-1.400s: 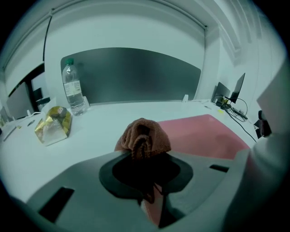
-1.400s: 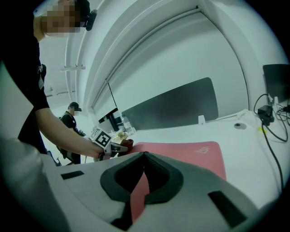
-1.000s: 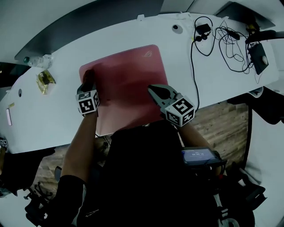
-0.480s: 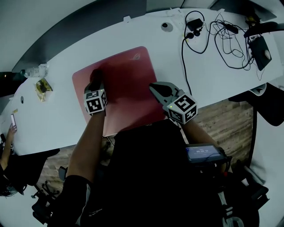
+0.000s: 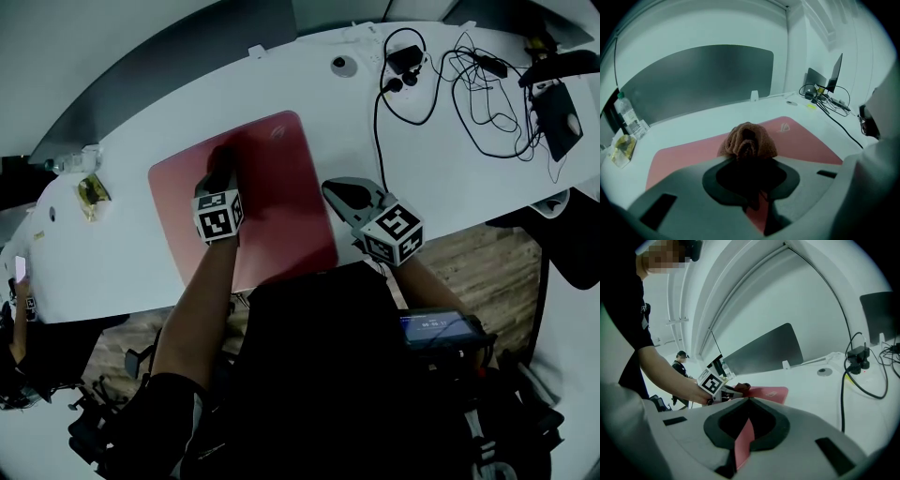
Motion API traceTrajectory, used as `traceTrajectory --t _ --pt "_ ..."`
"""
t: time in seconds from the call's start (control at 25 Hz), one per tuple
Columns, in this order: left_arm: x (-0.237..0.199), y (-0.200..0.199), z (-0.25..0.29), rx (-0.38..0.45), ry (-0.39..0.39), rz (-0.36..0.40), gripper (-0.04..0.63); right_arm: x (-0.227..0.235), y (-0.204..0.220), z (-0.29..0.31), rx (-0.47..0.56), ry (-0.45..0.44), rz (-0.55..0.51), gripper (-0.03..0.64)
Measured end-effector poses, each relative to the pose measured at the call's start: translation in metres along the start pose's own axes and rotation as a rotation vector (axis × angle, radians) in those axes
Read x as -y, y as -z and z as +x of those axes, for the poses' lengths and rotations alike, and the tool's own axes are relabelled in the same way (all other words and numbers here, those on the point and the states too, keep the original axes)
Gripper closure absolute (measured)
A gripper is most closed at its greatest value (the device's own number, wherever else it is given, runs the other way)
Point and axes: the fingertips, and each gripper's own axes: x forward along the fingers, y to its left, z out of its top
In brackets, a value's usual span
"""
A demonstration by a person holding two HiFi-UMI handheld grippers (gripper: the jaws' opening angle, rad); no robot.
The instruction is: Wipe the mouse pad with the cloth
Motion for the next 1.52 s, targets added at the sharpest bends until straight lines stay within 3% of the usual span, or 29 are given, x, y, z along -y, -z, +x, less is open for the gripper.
traceTrajectory --t 0.72,1.24,1.36,1.52 --pt "0.104 -0.039 0.029 0.013 0.082 0.050 0.509 0.044 0.002 -0.028 0.022 -0.036 0.025 0.594" --pt "0.186 -0.057 0.040 0.011 0.265 0.059 0.511 0.061 0.004 -0.043 0.038 -0.039 0.049 0.594" --pt "0.202 -0.069 0.037 0.035 0.338 0.020 0.511 0.062 0.004 -0.045 0.039 -0.027 0.061 0.594" --pt "0.206 -0.095 0.041 0.082 0.372 0.026 0.511 0.064 0.001 -0.044 0.046 -0.024 0.069 0.594"
